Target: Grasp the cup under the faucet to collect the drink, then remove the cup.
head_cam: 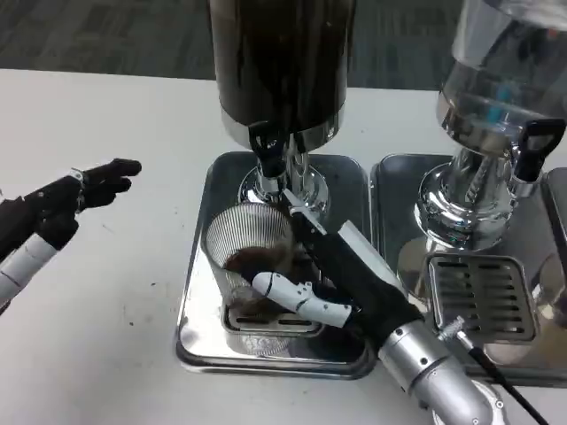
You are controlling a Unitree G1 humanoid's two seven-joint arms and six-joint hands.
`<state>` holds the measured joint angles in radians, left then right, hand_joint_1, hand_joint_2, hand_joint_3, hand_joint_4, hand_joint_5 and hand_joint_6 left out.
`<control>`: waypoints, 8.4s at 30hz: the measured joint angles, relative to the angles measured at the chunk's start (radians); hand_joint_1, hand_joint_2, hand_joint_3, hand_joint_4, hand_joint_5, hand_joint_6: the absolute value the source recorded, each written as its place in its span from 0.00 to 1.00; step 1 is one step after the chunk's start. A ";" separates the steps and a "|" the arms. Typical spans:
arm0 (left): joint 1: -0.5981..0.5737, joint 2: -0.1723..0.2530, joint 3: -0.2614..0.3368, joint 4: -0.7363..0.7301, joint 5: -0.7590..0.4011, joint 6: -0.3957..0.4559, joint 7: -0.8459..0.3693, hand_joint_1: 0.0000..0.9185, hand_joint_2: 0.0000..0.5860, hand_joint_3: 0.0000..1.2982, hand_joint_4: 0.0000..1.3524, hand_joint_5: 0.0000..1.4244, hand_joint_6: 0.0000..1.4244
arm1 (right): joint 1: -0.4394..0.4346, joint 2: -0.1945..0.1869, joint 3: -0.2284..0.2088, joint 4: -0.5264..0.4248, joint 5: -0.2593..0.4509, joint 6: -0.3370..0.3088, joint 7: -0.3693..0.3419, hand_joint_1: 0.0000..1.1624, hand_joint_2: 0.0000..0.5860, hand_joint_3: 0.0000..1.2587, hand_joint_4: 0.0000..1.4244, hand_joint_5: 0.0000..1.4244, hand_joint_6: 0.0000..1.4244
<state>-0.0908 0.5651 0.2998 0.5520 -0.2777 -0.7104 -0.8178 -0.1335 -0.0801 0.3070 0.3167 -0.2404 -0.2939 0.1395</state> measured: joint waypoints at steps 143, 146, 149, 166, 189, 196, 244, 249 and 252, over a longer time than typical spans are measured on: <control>0.039 0.059 0.005 0.019 0.001 0.029 0.000 0.00 0.26 0.22 0.16 0.14 0.13 | 0.104 0.074 0.165 -0.140 -0.327 0.221 -0.352 0.43 0.39 0.13 0.15 0.21 0.34; 0.041 0.060 0.005 0.019 0.001 0.029 0.000 0.00 0.26 0.22 0.16 0.14 0.13 | 0.108 0.074 0.170 -0.140 -0.336 0.221 -0.368 0.43 0.40 0.14 0.16 0.22 0.36; 0.041 0.060 0.005 0.019 0.001 0.029 0.000 0.00 0.26 0.22 0.16 0.14 0.13 | 0.111 0.074 0.172 -0.140 -0.347 0.222 -0.378 0.43 0.40 0.15 0.17 0.23 0.37; 0.042 0.061 0.005 0.018 0.001 0.029 0.000 0.00 0.26 0.20 0.16 0.14 0.14 | 0.149 0.078 0.171 -0.151 -0.362 0.217 -0.445 0.43 0.40 0.20 0.22 0.29 0.43; 0.026 0.061 0.000 0.031 0.002 0.029 0.000 0.00 0.26 0.19 0.16 0.14 0.14 | 0.225 0.070 0.125 -0.198 -0.359 0.187 -0.484 0.45 0.41 0.25 0.27 0.34 0.48; 0.019 0.061 -0.001 0.041 0.002 0.029 -0.001 0.00 0.26 0.19 0.16 0.14 0.14 | 0.235 0.070 0.107 -0.201 -0.356 0.176 -0.491 0.44 0.42 0.26 0.27 0.35 0.49; 0.003 0.061 -0.011 0.059 0.002 0.029 -0.003 0.00 0.26 0.18 0.17 0.15 0.15 | 0.300 0.066 0.072 -0.246 -0.352 0.149 -0.509 0.49 0.42 0.31 0.33 0.42 0.57; 0.001 0.061 -0.012 0.065 0.002 0.029 -0.003 0.00 0.26 0.18 0.17 0.15 0.15 | 0.303 0.066 0.072 -0.246 -0.345 0.145 -0.510 0.52 0.43 0.32 0.34 0.42 0.57; 0.000 0.061 -0.012 0.065 0.003 0.029 -0.003 0.00 0.27 0.18 0.17 0.15 0.15 | 0.305 0.065 0.071 -0.246 -0.344 0.140 -0.513 0.53 0.44 0.33 0.34 0.43 0.58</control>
<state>-0.0912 0.6258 0.2875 0.6168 -0.2751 -0.6811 -0.8211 0.1711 -0.0147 0.3776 0.0707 -0.5846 -0.1537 -0.3735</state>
